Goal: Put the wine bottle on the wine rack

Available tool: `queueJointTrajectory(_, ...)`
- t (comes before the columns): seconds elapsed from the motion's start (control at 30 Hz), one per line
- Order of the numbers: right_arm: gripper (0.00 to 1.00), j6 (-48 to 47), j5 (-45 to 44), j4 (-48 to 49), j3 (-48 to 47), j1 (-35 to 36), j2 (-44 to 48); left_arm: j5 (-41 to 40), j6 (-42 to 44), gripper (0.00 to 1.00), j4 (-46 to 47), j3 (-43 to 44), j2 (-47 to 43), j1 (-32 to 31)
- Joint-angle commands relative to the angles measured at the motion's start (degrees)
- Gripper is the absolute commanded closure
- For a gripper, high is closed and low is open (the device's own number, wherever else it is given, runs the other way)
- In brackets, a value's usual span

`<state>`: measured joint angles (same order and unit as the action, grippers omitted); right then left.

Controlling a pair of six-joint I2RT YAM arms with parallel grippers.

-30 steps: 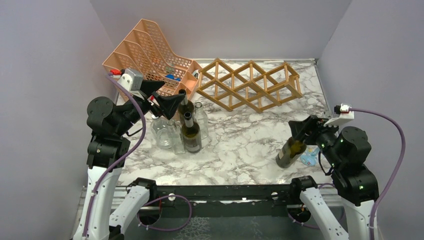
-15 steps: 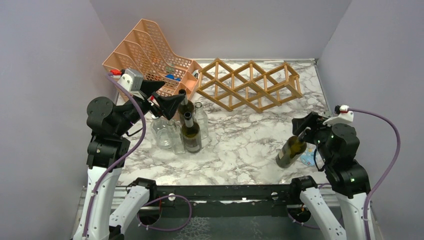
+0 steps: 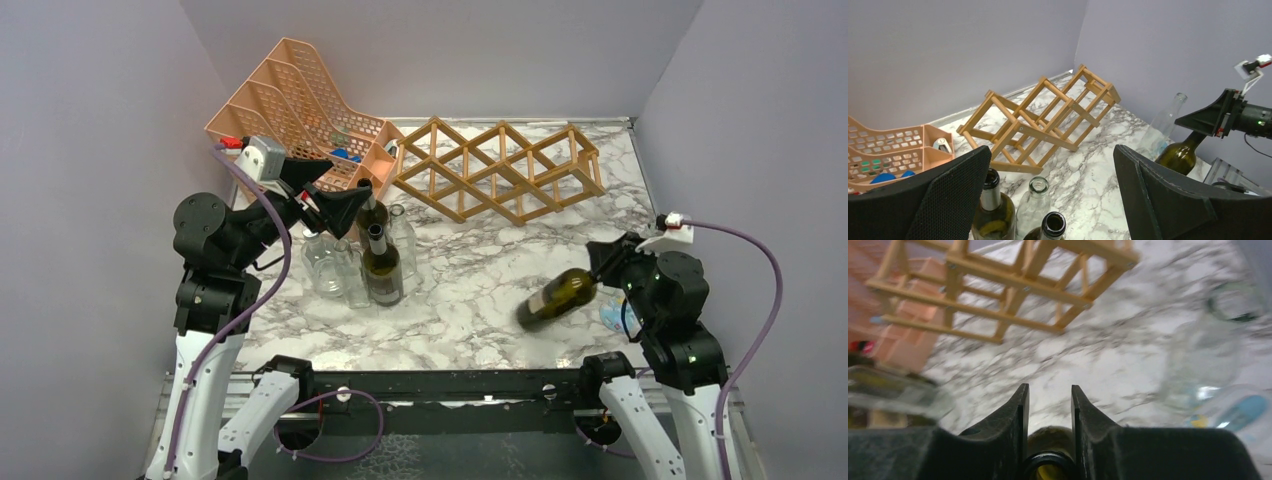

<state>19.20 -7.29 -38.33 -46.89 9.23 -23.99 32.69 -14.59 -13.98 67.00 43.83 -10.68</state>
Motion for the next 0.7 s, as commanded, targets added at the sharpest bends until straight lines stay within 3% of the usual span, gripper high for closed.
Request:
queueJointTrajectory(0.0, 0.92, 0.5, 4.7, 3.0, -1.1, 0.2, -0.6, 5.4, -4.0, 0.01, 5.6, -0.6, 1.1, -1.0)
queueJointTrajectory(0.07, 0.99, -0.4, 5.4, 3.5, -1.9, 0.3, -0.8, 7.5, -5.5, 0.01, 6.9, -0.4, 2.0, -1.5)
queueJointTrajectory(0.37, 0.99, -1.3, 15.6, 6.5, -6.0, 0.3, -4.5, 15.1, -16.3, 0.01, 17.0, -1.0, 6.3, -4.6)
queueJointTrajectory(0.67, 0.99, 1.9, 22.7, 7.7, -8.6, 0.3, -10.1, 6.9, -14.7, 0.01, 22.0, -4.1, 12.6, -24.5)
